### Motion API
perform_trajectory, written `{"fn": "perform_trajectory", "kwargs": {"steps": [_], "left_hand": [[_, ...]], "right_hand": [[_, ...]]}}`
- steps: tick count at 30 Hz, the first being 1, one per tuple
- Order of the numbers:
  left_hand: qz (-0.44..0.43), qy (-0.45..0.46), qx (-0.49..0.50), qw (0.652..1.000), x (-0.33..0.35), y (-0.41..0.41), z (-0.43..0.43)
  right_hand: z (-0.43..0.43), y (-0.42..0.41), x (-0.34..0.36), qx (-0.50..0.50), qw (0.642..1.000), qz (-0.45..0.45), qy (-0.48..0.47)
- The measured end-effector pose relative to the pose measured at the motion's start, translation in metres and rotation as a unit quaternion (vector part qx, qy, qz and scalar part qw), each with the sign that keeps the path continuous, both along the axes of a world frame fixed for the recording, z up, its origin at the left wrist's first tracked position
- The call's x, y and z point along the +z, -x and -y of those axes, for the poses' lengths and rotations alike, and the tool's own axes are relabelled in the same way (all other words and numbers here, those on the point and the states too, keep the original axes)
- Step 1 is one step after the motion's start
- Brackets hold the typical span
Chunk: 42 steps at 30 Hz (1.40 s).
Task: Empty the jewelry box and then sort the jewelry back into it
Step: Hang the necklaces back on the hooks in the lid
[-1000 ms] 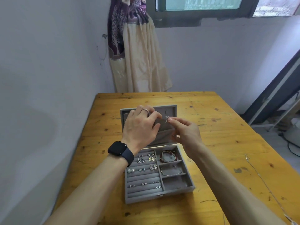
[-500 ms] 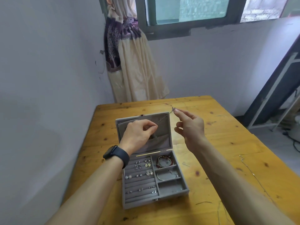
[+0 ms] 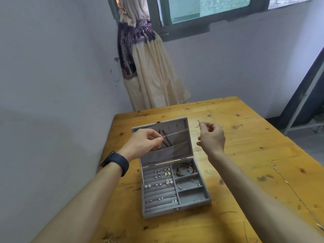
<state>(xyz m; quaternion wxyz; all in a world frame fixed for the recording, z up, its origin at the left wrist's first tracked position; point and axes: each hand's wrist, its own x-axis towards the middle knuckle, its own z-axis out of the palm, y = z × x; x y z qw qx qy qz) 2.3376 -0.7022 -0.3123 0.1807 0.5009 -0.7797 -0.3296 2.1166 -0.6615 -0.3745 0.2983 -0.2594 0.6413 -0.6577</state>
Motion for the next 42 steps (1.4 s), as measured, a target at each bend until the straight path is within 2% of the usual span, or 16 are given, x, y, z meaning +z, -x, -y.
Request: {"fn": "perform_trajectory", "kwargs": {"steps": [2,5,9,11,16,21,26,30,32,34,37,39,42], "left_hand": [[0.032,0.015,0.009,0.999,0.004,-0.006,0.002],[0.055,0.028,0.015,0.998,0.008,-0.014,0.005],[-0.009,0.020,0.040,0.999,0.015,-0.015,0.007],[-0.034,0.049,0.058,0.997,0.021,-0.013,0.007],[0.007,0.188,0.083,0.979,0.035,0.001,0.012],[0.075,0.246,0.041,0.965,0.033,0.017,0.012],[0.147,0.294,0.010,0.944,0.030,0.027,0.016],[0.157,0.261,-0.022,0.952,0.032,0.034,0.022],[0.154,0.251,-0.029,0.955,0.031,0.038,0.024],[0.149,0.239,-0.036,0.959,0.030,0.043,0.026],[0.161,0.223,-0.048,0.960,0.029,0.048,0.028],[0.177,0.219,-0.051,0.958,0.029,0.049,0.029],[0.187,0.215,-0.048,0.957,0.028,0.048,0.030]], "right_hand": [[0.001,-0.002,-0.011,-0.003,0.994,-0.103,-0.020],[0.001,-0.007,-0.022,-0.002,0.981,-0.191,-0.034],[0.000,-0.020,-0.028,0.079,0.934,-0.347,-0.024],[0.001,-0.025,-0.030,0.107,0.903,-0.415,-0.017],[0.004,-0.033,-0.028,0.167,0.857,-0.487,-0.031],[0.007,-0.036,-0.022,0.165,0.821,-0.539,-0.091],[0.006,-0.034,-0.015,0.192,0.766,-0.600,-0.128],[0.005,-0.028,-0.012,0.212,0.773,-0.585,-0.127],[0.005,-0.026,-0.013,0.212,0.789,-0.563,-0.124],[0.006,-0.024,-0.014,0.207,0.839,-0.494,-0.097],[0.010,-0.024,-0.006,0.203,0.922,-0.329,-0.004],[0.011,-0.024,0.002,0.224,0.943,-0.245,0.029],[0.013,-0.025,0.007,0.243,0.951,-0.185,0.049]]}}
